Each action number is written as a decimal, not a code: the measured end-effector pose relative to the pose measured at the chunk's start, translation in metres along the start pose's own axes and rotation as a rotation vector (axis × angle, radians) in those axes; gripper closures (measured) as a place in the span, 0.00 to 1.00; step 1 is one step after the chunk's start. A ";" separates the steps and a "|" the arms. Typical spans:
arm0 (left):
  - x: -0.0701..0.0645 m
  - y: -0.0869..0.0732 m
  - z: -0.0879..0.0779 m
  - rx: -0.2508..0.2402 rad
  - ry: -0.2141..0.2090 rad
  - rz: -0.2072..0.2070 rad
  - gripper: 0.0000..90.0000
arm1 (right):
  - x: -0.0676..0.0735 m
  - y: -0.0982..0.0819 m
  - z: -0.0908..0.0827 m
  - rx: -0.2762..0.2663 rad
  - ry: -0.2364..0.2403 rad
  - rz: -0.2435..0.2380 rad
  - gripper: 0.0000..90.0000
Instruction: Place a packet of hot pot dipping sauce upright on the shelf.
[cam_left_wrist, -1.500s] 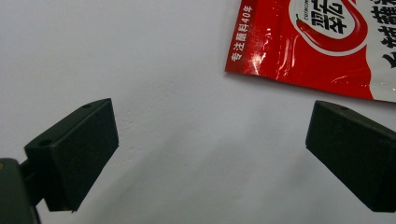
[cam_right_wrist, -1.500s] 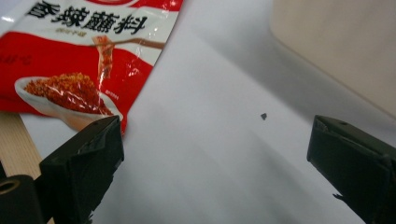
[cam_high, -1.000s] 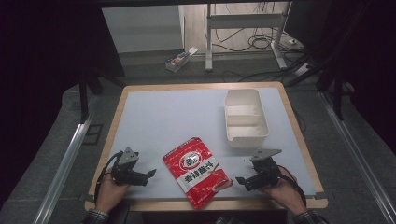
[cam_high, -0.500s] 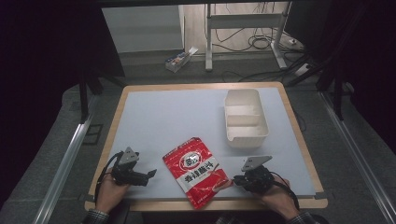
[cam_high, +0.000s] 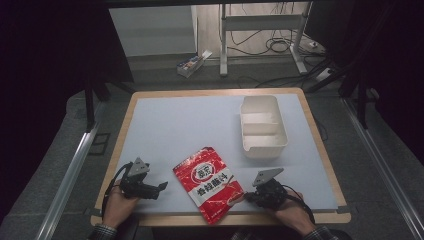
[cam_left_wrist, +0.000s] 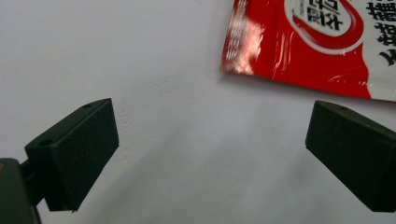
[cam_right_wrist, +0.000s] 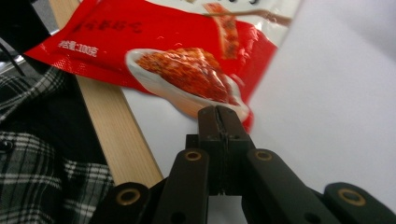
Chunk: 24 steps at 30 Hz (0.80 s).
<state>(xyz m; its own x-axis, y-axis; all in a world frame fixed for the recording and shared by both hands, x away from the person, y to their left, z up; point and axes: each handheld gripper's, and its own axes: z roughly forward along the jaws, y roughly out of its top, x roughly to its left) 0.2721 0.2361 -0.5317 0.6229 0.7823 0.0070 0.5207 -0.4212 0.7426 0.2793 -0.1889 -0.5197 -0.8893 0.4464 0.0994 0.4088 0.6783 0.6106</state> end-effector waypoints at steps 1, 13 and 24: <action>0.000 0.000 0.000 0.000 0.000 0.000 0.03 | 0.003 0.002 0.000 0.007 -0.013 -0.012 0.99; 0.000 0.000 0.000 -0.001 -0.001 -0.001 0.03 | -0.005 0.000 -0.004 -0.004 -0.086 0.006 0.99; 0.000 0.000 0.000 0.001 0.000 0.000 0.03 | -0.003 -0.001 0.000 -0.010 0.017 0.030 1.00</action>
<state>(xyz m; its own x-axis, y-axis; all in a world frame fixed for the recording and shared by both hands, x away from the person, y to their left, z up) 0.2722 0.2358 -0.5317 0.6232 0.7820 0.0070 0.5213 -0.4221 0.7417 0.2815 -0.1909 -0.5205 -0.8799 0.4567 0.1311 0.4335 0.6587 0.6150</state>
